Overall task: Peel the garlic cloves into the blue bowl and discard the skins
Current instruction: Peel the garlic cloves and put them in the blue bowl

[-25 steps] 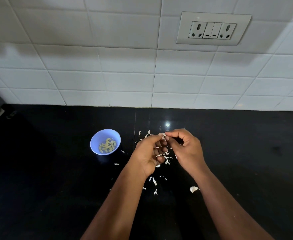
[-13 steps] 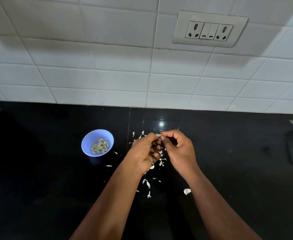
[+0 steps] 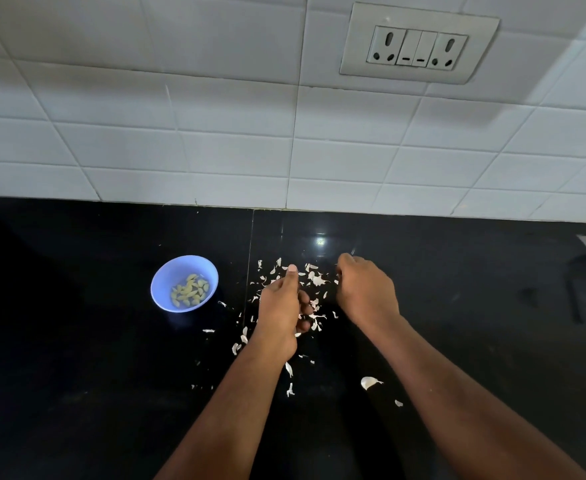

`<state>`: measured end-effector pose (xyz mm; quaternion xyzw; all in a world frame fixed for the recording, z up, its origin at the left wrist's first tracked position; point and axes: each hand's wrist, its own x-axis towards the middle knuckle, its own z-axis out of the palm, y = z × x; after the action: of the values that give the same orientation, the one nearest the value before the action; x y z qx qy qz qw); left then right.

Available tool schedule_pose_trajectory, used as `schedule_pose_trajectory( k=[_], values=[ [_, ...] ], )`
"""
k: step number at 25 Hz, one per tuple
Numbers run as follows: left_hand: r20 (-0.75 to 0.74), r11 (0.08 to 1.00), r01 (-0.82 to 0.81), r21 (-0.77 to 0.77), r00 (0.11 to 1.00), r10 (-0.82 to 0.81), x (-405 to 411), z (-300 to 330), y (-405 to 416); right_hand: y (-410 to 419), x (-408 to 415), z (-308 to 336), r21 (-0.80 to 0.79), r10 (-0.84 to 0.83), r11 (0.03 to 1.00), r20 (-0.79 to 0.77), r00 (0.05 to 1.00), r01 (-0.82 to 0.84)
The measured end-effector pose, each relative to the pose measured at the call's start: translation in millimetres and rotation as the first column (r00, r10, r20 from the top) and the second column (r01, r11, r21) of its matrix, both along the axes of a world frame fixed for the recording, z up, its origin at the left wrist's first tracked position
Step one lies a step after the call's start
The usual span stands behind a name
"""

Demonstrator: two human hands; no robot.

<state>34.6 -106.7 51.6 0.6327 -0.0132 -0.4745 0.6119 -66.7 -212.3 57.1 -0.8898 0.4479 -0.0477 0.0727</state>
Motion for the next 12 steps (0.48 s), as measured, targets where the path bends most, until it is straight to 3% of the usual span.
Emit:
schedule_pose_trajectory(
  k=[3, 5, 6, 8, 10, 12],
  values=[
    [0.079, 0.999, 0.028, 0.023, 0.996, -0.03, 5.2, -7.2, 6.5, 13.4, -1.6, -20.2, 0.006, 0.115, 0.993, -0.19, 0.975, -0.116],
    [0.13, 0.998, 0.045, 0.046, 0.99, -0.051, 6.2, -11.9, 11.9, 6.6, -2.6, -26.3, 0.055, 0.126, 0.992, -0.201, 0.971, -0.118],
    [0.145, 0.997, 0.05, 0.057, 0.988, -0.058, 6.0, -13.0, 15.1, 1.1, -2.3, -25.8, 0.112, 0.091, 0.991, -0.125, 0.988, -0.077],
    [0.141, 0.997, 0.062, 0.055, 0.988, -0.069, 5.1, -12.6, 17.9, -3.7, -2.8, -18.0, 0.317, -0.07, 0.948, 0.187, 0.98, 0.008],
    [0.063, 0.999, 0.047, 0.011, 0.997, -0.047, 4.7, -8.9, 17.9, 8.1, -4.9, -7.9, 0.497, -0.242, 0.866, 0.492, 0.836, -0.042],
    [-0.056, 0.999, 0.025, -0.048, 0.998, -0.028, 5.3, -3.0, 17.4, 27.7, -6.9, 0.5, 0.588, -0.366, 0.804, 0.607, 0.705, -0.089]
  ],
)
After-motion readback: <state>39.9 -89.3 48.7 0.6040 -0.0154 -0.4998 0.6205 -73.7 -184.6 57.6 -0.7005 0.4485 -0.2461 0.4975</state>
